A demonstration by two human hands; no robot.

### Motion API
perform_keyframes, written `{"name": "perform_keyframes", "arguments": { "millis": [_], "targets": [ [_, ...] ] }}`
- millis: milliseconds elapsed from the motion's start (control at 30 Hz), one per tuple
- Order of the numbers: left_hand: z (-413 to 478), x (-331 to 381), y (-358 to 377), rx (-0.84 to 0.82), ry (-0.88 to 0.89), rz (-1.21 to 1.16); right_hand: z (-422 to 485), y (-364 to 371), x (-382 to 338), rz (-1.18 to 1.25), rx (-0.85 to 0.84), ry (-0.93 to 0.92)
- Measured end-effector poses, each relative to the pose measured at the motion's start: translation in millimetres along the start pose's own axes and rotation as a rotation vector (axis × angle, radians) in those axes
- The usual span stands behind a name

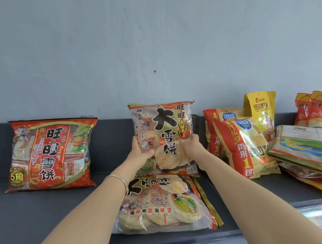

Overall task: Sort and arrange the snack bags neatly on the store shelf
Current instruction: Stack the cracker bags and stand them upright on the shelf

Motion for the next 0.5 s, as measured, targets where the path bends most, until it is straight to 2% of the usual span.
{"name": "perform_keyframes", "arguments": {
  "millis": [167, 333, 433, 500],
  "targets": [
    [2.5, -15.2, 5.2, 0.053, -0.053, 0.058, 1.4, 1.3, 10.4, -0.071, 0.024, -0.073],
    [-5.2, -18.3, 2.0, 0.046, -0.059, 0.151, -1.5, 1.8, 20.6, -0.067, -0.039, 0.068],
    [-10.8, -22.6, -0.3, 0.026, -0.071, 0.216, -6.8, 2.2, 22.2, -0.078, 0.001, 0.081],
    [-15.0, -25.2, -1.9, 0.001, -0.07, 0.269, -13.2, 3.1, 20.5, -0.142, 0.086, 0.043]
  ]
}}
Point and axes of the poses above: each hand's wrist, its own z-axis towards the middle knuckle, its own y-axis out of the palm, x = y × z, the point moved 6 cm from there along z, towards the middle knuckle, and after that the axes turned 10 degrees about z, right-handed, at the moved point
